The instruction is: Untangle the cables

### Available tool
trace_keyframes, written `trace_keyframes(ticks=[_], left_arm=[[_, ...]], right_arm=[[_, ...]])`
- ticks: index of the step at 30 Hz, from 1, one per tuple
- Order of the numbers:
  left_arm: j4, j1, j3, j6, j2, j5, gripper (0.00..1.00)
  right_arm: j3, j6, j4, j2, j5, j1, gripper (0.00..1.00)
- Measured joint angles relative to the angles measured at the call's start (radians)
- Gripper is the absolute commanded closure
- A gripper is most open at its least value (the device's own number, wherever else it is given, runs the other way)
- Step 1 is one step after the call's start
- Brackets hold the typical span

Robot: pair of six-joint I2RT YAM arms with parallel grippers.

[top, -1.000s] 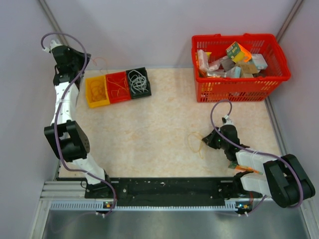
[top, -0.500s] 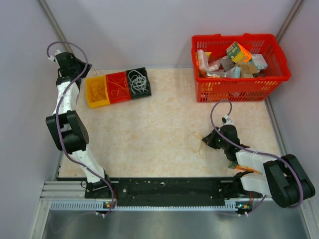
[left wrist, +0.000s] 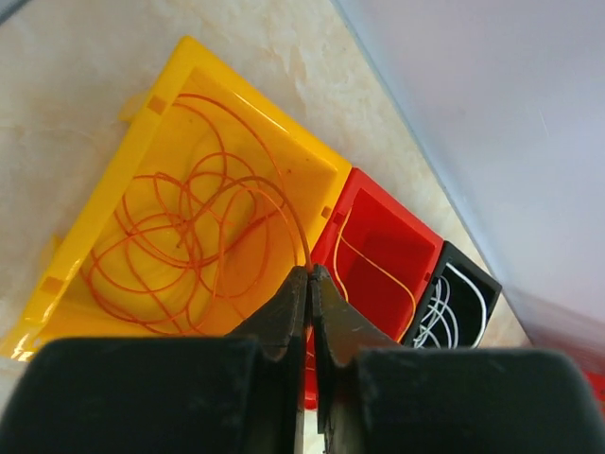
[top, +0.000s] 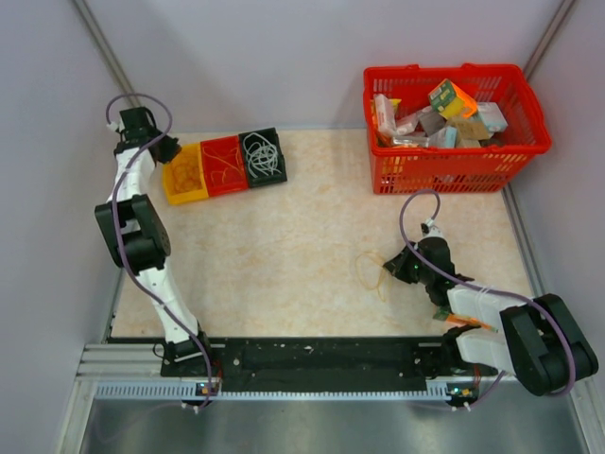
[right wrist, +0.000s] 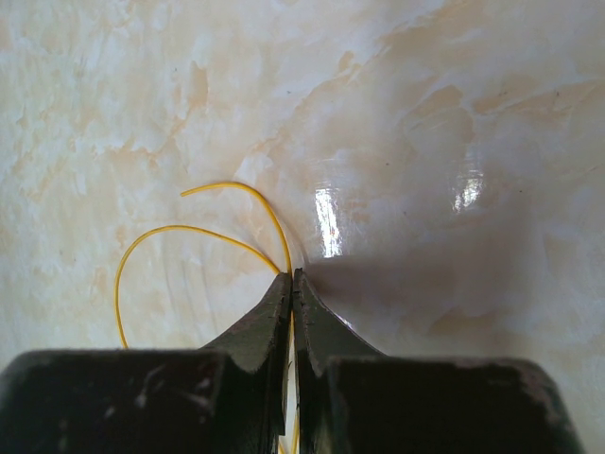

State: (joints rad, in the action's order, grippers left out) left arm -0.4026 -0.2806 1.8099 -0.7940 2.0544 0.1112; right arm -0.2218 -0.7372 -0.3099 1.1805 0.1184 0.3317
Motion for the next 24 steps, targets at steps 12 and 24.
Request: trace_keyframes(ticks=[12, 24], left_arm=[[-0.114, 0.035, -0.004, -0.099, -0.034, 0.033, 0.07], [0.180, 0.401, -0.729, -0.112, -0.603, 0.098, 0.12]], right_arm=[[0.000, 0.000, -0.002, 0.003, 0.013, 0.000, 1.00], [-0.128, 0.095, 0.048, 0.116, 0.083, 0.205, 0.97]])
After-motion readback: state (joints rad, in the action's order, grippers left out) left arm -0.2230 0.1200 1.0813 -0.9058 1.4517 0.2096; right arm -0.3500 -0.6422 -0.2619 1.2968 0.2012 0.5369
